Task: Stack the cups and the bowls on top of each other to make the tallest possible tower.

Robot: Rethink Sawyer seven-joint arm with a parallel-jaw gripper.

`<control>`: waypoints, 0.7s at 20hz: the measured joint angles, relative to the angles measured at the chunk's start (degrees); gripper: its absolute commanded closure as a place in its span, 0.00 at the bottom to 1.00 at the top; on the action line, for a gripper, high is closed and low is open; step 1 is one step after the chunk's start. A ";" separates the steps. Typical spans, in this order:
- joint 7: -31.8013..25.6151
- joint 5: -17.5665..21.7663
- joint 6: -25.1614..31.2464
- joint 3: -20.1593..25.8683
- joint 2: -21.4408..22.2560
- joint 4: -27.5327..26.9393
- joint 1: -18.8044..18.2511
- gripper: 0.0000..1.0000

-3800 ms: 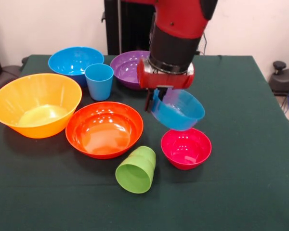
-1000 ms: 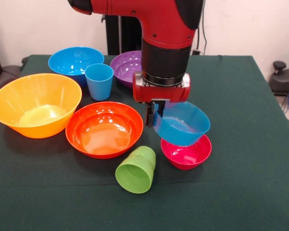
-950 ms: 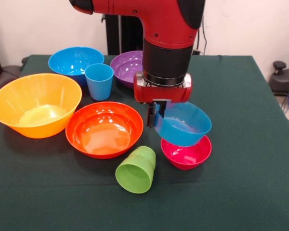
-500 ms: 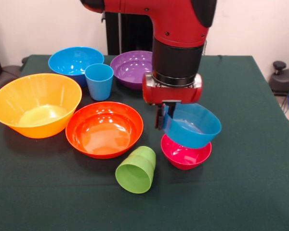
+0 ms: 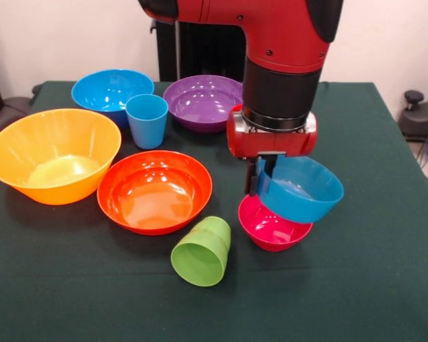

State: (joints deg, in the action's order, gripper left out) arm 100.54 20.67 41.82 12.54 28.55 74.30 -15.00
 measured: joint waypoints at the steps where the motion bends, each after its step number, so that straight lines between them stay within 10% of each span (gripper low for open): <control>1: 0.00 0.00 0.00 -0.19 -0.16 -0.12 0.23 1.00; 14: 0.00 0.00 0.00 -1.42 -0.26 -0.18 0.89 1.00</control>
State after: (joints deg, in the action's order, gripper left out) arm 100.54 20.67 41.82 11.12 28.29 74.11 -14.11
